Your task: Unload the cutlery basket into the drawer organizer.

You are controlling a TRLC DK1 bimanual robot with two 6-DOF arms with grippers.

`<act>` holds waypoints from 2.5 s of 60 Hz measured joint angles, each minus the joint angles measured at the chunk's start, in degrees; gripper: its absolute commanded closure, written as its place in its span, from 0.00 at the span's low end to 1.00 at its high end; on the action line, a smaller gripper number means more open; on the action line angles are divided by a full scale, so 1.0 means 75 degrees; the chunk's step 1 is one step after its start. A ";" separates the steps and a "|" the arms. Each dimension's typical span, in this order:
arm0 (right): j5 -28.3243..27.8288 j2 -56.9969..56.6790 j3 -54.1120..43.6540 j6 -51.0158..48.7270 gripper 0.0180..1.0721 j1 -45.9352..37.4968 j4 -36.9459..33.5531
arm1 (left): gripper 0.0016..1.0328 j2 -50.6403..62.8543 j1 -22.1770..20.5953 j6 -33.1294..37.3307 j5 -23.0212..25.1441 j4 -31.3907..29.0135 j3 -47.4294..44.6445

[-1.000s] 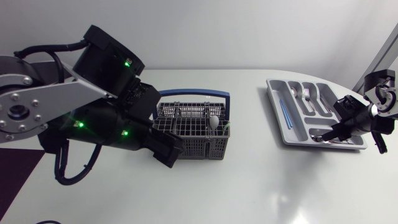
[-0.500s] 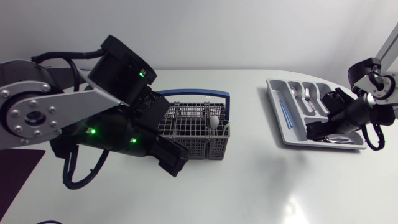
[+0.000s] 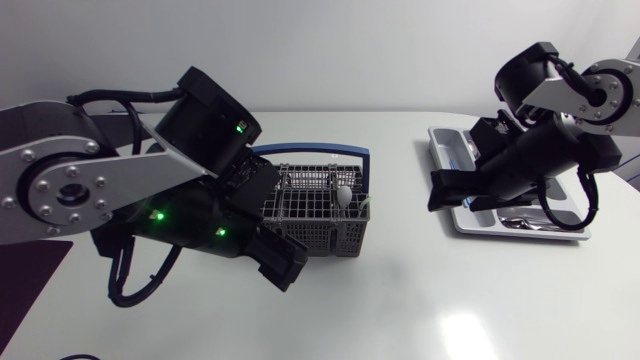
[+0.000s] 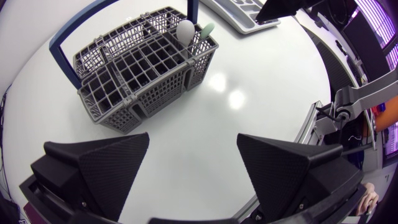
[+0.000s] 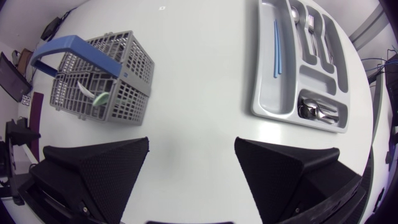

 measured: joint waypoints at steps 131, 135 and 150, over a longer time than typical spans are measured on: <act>0.0076 0.1343 0.0358 0.7414 0.48 0.2279 0.2022 | 0.04 0.0350 0.0099 0.0886 -0.0017 0.0574 -0.0391; 0.0207 0.1355 0.0358 0.7414 0.52 0.2299 0.2046 | 0.04 0.0385 0.0099 0.0886 -0.0017 0.0574 -0.0388; 0.0440 0.1390 0.0358 0.7414 0.63 0.2413 0.2189 | 0.04 0.0530 0.0099 0.0886 -0.0017 0.0632 -0.0388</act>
